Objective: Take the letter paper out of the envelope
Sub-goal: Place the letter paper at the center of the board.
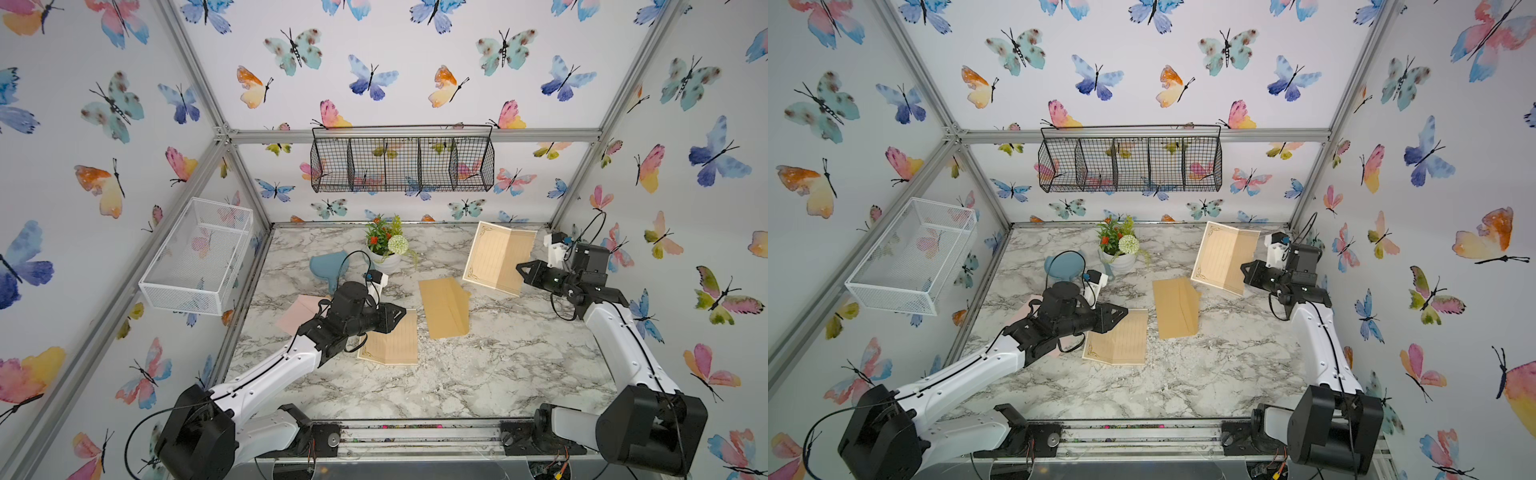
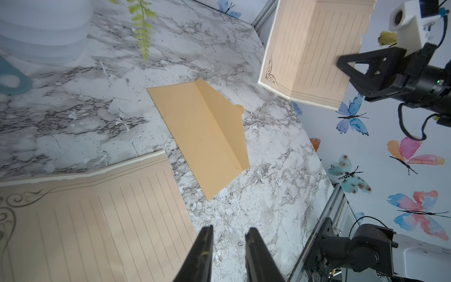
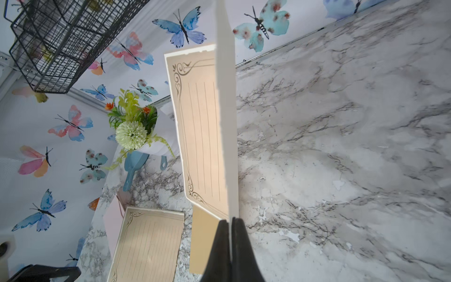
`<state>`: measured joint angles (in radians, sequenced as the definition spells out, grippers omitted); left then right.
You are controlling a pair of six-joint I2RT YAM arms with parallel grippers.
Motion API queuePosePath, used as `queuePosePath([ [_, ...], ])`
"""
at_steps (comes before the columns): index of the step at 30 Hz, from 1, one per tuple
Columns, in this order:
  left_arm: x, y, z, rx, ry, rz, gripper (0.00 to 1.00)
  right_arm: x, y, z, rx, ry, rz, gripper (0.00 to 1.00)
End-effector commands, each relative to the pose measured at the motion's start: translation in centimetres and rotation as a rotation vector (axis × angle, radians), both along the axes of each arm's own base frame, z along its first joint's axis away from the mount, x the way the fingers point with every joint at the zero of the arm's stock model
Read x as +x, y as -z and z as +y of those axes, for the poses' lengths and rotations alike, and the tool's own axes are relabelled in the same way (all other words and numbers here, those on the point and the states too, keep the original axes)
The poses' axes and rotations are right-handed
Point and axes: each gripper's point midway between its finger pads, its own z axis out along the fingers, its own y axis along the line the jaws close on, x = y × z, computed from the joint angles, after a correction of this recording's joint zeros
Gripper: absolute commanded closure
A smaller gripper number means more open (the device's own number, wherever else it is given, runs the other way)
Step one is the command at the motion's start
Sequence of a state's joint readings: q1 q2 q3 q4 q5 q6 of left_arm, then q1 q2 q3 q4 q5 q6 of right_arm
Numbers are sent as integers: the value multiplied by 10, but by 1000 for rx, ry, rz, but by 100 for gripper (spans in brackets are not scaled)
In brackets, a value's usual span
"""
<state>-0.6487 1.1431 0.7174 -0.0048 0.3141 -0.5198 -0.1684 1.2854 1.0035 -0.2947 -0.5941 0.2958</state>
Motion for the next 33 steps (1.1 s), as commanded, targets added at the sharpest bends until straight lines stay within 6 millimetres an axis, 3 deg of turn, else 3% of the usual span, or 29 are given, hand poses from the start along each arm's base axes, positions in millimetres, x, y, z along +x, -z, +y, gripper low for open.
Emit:
queuePosePath([
  [1, 1, -2, 18, 22, -45, -25, 72, 14, 9, -9, 94, -37, -10, 99],
  [8, 1, 4, 35, 14, -76, -11, 72, 24, 77, -3, 255, -86, 89, 99],
  [19, 0, 8, 33, 8, -65, 1, 73, 18, 145, -6, 262, -50, 205, 99],
  [26, 2, 9, 44, 21, -102, -10, 73, 16, 170, -12, 241, -6, 252, 97],
  [33, 4, 8, 61, 11, -139, -19, 73, 13, 179, -21, 192, 44, 267, 91],
])
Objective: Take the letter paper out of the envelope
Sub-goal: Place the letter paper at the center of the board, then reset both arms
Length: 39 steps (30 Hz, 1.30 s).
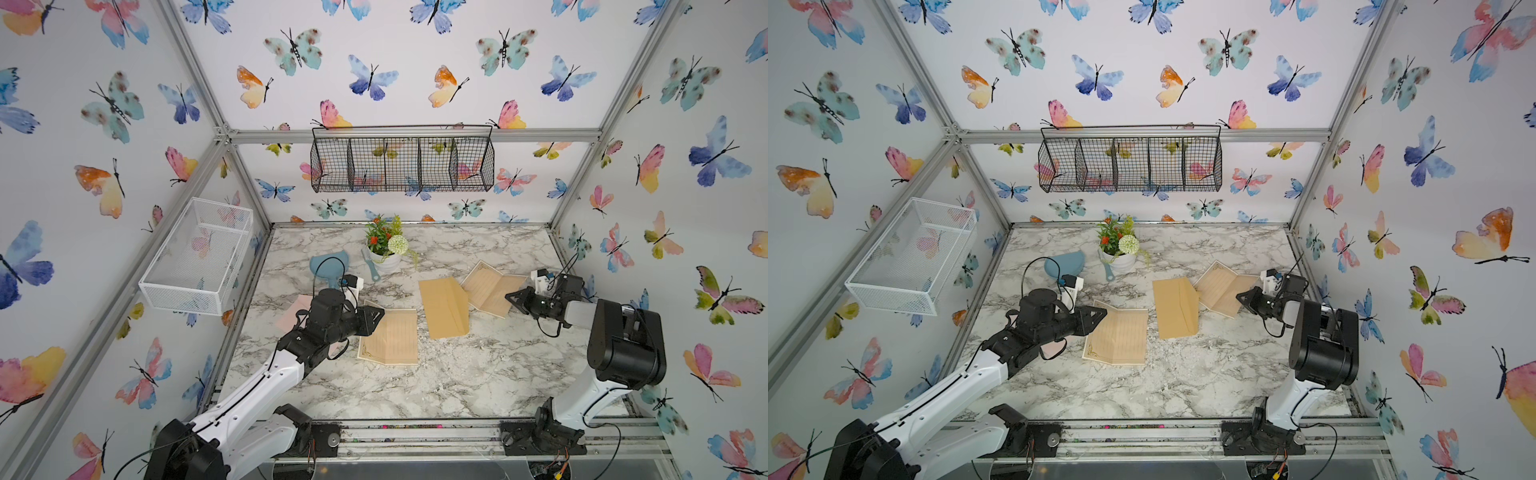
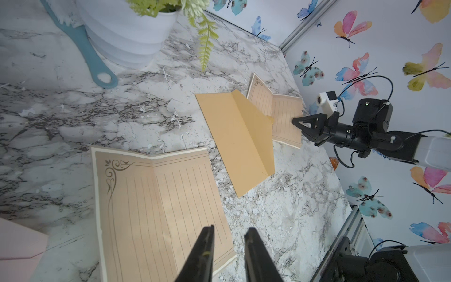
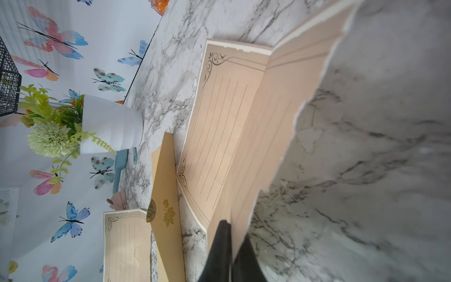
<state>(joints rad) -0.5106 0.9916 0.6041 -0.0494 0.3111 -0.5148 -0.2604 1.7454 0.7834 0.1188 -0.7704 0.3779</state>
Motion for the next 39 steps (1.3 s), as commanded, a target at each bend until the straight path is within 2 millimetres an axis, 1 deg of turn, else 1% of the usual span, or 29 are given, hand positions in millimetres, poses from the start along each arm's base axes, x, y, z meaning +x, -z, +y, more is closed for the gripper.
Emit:
queuePosePath([
  [1, -1, -3, 7, 5, -6, -19, 73, 0, 7, -10, -61, 36, 2, 87],
  [4, 1, -3, 11, 8, -15, -19, 72, -2, 11, -17, -112, 67, 16, 69],
  [7, 3, 0, 14, 13, -30, -18, 71, -5, 12, -28, -177, 106, 26, 55],
  [9, 6, 0, 18, 16, -48, -28, 67, -7, 6, -35, -221, 135, 12, 45],
  [10, 9, 0, 22, 21, -64, -38, 62, -8, 0, -39, -244, 154, -3, 41],
  [12, 15, 2, 32, 38, -110, -52, 50, -9, -19, -45, -288, 187, -51, 37],
  [14, 24, 9, 51, 71, -192, -58, 26, -10, -45, -53, -344, 224, -122, 32],
  [15, 29, 13, 62, 94, -238, -56, 19, -11, -58, -56, -371, 241, -162, 29],
  [17, 42, 17, 89, 142, -347, -70, 10, -15, -87, -64, -437, 282, -256, 22],
  [18, 47, 17, 100, 156, -384, -81, 9, -17, -98, -68, -467, 301, -292, 19],
  [19, 52, 18, 112, 167, -423, -90, 8, -19, -107, -72, -497, 324, -326, 17],
  [21, 62, 16, 135, 185, -492, -117, 7, -23, -116, -80, -545, 361, -361, 15],
  [23, 70, 15, 161, 224, -579, -139, 7, -24, -113, -84, -570, 381, -365, 15],
  [25, 75, 15, 186, 272, -671, -169, 6, -25, -101, -87, -571, 395, -339, 15],
  [27, 79, 17, 207, 305, -741, -201, 6, -23, -89, -86, -552, 396, -336, 15],
  [29, 83, 18, 220, 314, -771, -246, 6, -20, -79, -81, -530, 380, -362, 14],
  [30, 84, 19, 224, 321, -776, -268, 6, -20, -76, -79, -524, 374, -384, 13],
  [32, 87, 25, 225, 357, -753, -316, 7, -21, -72, -76, -546, 358, -451, 12],
  [33, 89, 28, 225, 372, -746, -345, 7, -25, -70, -79, -563, 381, -475, 12],
  [34, 89, 37, 228, 389, -751, -355, 7, -29, -69, -82, -586, 405, -503, 12],
  [36, 89, 50, 229, 396, -758, -380, 7, -37, -74, -84, -641, 422, -595, 13],
  [37, 91, 53, 230, 385, -767, -404, 8, -43, -74, -84, -659, 437, -629, 14],
  [38, 94, 53, 226, 381, -746, -417, 10, -46, -78, -85, -661, 458, -656, 14],
  [39, 99, 57, 221, 393, -707, -391, 11, -47, -79, -84, -661, 458, -665, 13],
])
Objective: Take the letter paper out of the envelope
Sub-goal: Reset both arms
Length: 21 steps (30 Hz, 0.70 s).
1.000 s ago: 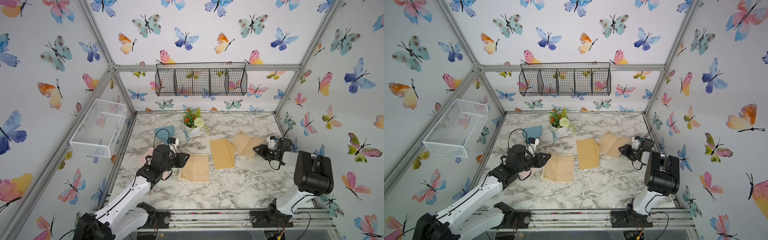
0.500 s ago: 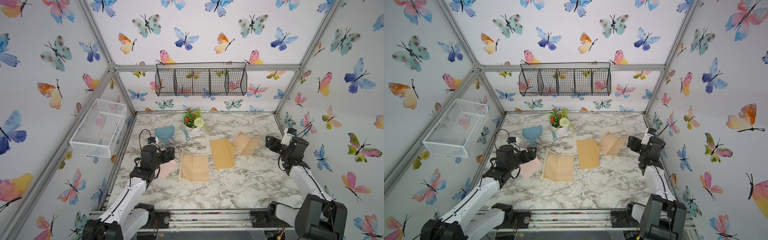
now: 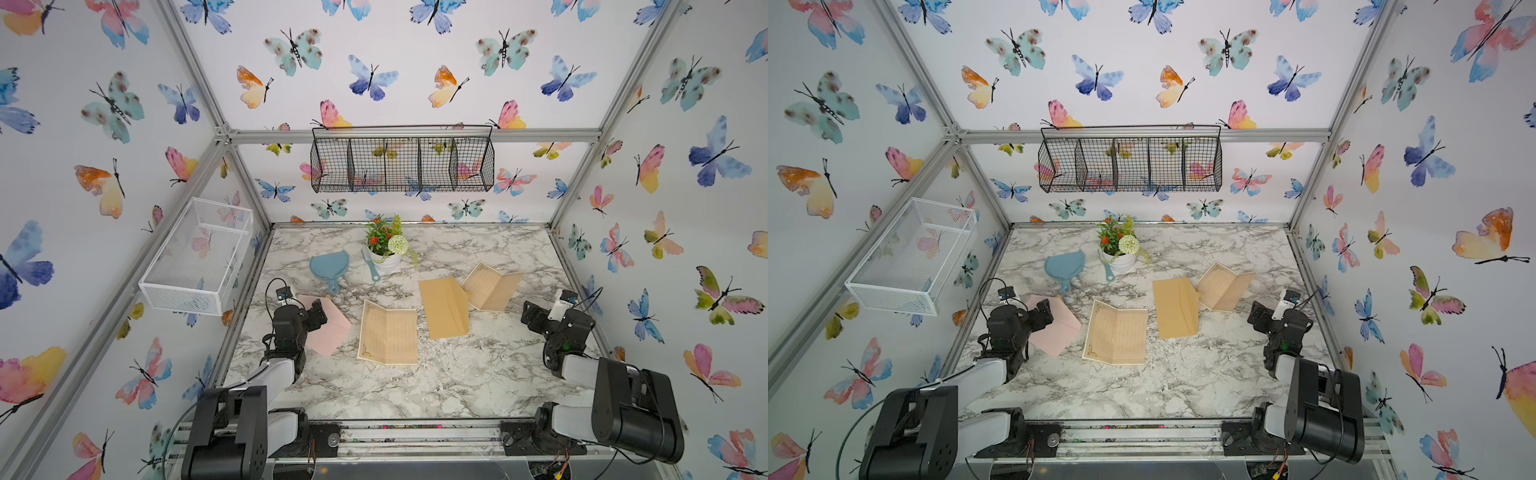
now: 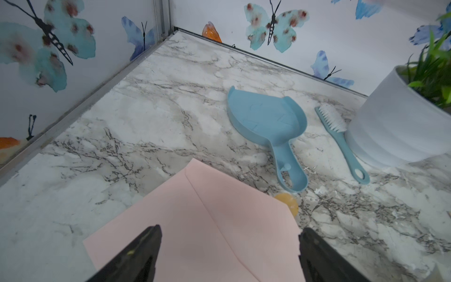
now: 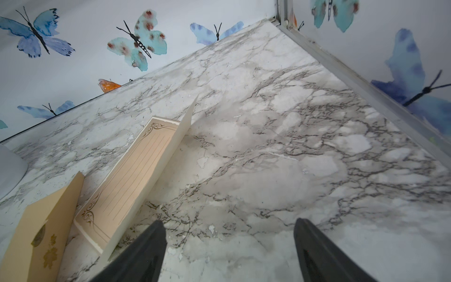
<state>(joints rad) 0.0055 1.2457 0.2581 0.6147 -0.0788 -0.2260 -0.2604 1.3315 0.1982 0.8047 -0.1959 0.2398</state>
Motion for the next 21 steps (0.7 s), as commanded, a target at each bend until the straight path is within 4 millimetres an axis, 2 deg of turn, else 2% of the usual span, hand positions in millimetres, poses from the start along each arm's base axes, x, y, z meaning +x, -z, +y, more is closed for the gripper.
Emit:
queuePosePath([
  [1, 26, -33, -1, 59, 38, -109, 12, 10, -49, -13, -108, 50, -215, 8],
  [3, 32, -35, 0, 92, 47, -118, 13, 13, -48, -15, -109, 69, -202, 3],
  [5, 33, -40, -2, 128, 66, -144, 13, 19, -47, -7, -123, 30, -191, 2],
  [7, 31, -44, -3, 144, 75, -176, 13, 23, -49, 12, -181, -20, -194, 2],
  [10, 21, -38, -6, 156, 93, -244, 13, 24, -54, 41, -296, -58, -206, 2],
  [12, 22, -36, -12, 166, 131, -255, 12, 29, -51, 45, -325, -51, -183, 2],
  [14, 21, -32, -18, 173, 171, -236, 13, 38, -44, 38, -306, -7, -132, 2],
  [16, 21, -32, -19, 176, 178, -237, 12, 49, -40, 45, -292, -51, -115, 2],
  [18, 21, -32, -20, 177, 183, -235, 11, 41, -33, 66, -290, -164, -190, 2],
  [19, 21, -31, -20, 178, 183, -234, 4, 33, -41, 70, -303, -174, -298, 2],
  [20, 22, -32, -20, 179, 181, -236, 2, 28, -47, 69, -296, -159, -342, 2],
  [21, 22, -32, -20, 179, 181, -234, 2, 26, -33, 64, -289, -139, -256, 2],
])
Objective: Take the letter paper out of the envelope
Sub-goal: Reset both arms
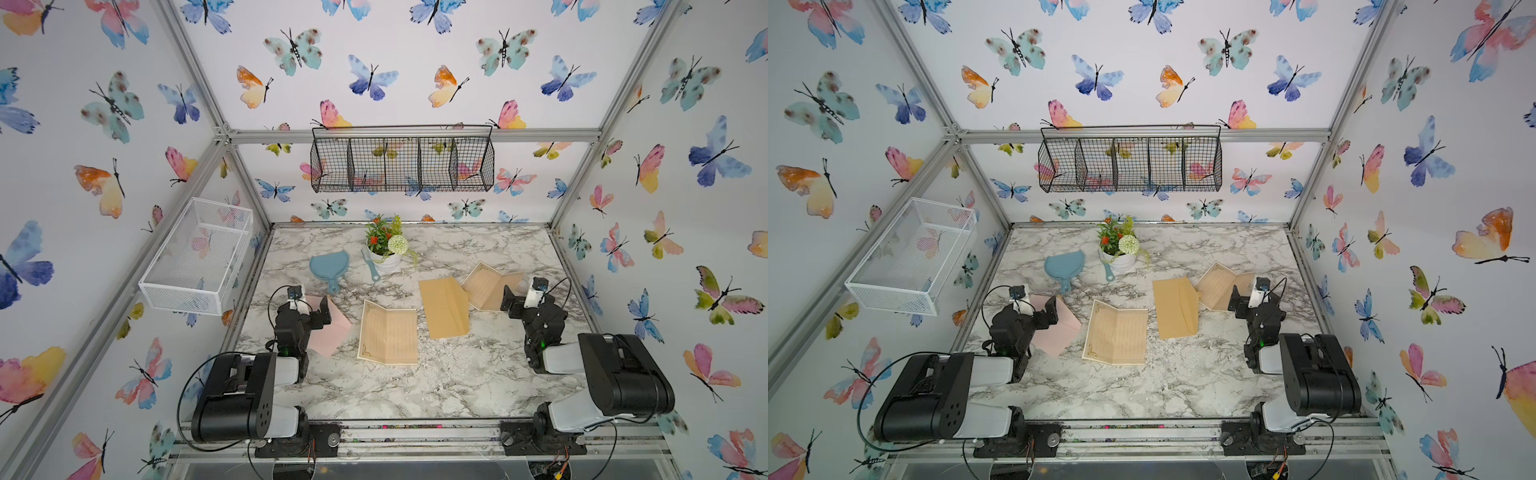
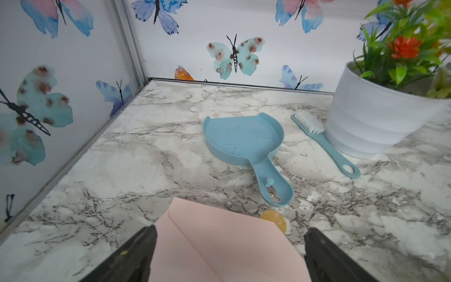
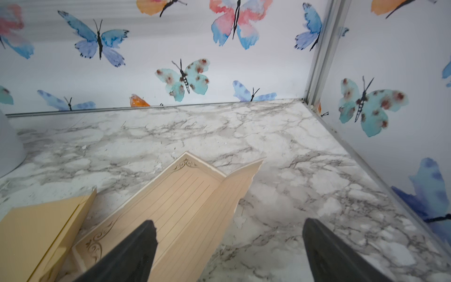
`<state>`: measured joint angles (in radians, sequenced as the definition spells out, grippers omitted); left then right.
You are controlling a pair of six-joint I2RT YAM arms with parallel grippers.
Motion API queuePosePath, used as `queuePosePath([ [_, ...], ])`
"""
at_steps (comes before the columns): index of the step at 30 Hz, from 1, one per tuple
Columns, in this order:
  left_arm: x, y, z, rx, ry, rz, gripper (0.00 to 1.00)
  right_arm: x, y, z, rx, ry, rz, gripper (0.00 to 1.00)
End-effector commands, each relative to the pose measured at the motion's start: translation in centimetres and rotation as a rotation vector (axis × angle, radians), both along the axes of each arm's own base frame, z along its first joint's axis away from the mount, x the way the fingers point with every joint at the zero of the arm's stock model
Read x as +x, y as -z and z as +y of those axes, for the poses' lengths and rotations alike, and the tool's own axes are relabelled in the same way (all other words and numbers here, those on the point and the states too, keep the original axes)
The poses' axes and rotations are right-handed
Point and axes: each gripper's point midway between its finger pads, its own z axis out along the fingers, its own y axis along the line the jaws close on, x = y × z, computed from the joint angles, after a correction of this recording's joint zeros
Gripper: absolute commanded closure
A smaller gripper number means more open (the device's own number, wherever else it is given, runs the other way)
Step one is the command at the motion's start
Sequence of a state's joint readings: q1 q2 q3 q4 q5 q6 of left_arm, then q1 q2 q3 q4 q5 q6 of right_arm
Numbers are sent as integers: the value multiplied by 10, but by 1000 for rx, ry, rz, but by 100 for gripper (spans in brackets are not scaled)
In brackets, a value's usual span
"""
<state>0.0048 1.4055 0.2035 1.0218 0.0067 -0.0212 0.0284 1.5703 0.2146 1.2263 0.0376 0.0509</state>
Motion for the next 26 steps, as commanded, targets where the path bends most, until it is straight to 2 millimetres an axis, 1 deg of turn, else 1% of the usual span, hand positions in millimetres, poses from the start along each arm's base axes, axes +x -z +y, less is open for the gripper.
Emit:
queuePosePath([
  [1, 4, -12, -6, 15, 31, -47, 2, -7, -7, 0, -10, 7, -17, 2],
  [2, 4, -12, -5, 16, 29, -47, 2, -3, -12, -1, -8, 12, -45, 2],
  [3, 4, -13, -5, 16, 28, -48, 2, 0, -17, 3, -17, -11, -91, 2],
  [4, 4, -13, -5, 16, 28, -48, 2, 2, -13, 9, -27, -45, -78, 2],
  [5, 4, -13, -5, 16, 27, -49, 2, 5, -2, 12, -27, -65, -2, 2],
  [6, 5, -13, -5, 14, 30, -48, 2, 10, 0, 11, -31, -59, 37, 2],
  [7, 4, -12, -5, 14, 30, -47, 2, 13, -6, 14, -32, -74, -1, 2],
  [8, 5, -13, -6, 13, 31, -48, 2, 12, -9, 14, -33, -77, -40, 2],
  [10, 4, -13, -5, 14, 30, -49, 2, 12, 1, 15, -32, -86, 27, 2],
  [11, 5, -13, -5, 14, 30, -47, 2, 13, 0, 14, -34, -79, 35, 2],
  [13, 5, -13, -5, 14, 30, -47, 2, 12, -6, 15, -35, -85, -16, 2],
  [18, 5, -13, -5, 14, 28, -48, 2, 12, -1, 16, -33, -89, 25, 2],
  [26, 5, -13, -5, 15, 28, -45, 2, 11, -3, 17, -34, -94, 9, 2],
])
